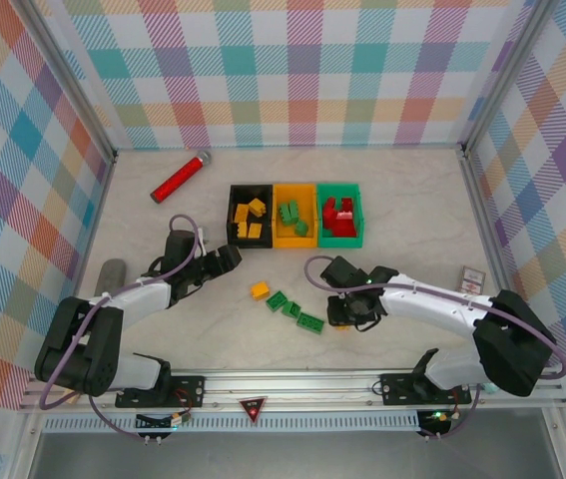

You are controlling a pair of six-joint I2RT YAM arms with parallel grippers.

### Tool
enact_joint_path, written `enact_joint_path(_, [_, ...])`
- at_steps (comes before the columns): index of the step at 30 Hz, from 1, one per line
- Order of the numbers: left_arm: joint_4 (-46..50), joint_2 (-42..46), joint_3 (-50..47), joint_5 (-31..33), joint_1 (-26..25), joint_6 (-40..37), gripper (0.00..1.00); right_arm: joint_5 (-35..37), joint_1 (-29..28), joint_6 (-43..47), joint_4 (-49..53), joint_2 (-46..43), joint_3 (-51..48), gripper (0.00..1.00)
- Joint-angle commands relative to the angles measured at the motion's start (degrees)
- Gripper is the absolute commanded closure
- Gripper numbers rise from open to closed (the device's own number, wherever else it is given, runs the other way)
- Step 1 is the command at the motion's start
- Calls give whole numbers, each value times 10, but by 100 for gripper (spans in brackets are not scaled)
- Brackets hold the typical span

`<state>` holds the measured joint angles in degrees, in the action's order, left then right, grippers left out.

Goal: Sort the legos into containers by color
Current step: Pick up the lego from the bottom-center of the table, then place the lego in the container.

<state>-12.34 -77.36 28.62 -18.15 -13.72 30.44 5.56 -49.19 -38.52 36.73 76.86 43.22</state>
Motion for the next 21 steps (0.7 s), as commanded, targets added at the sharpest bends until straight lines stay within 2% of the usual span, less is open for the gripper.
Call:
enact_joint_path(1, [-2,15,-10,-2,7,-2,21,10,0,36,-11,31,69,71])
enact_joint_path(12, [18,30,-7,18,7,-11,21,-6,2,136,-14,243,358,69])
enact_joint_path(21, [15,30,-8,18,7,-10,21,-26,17,191,41,397,588,68])
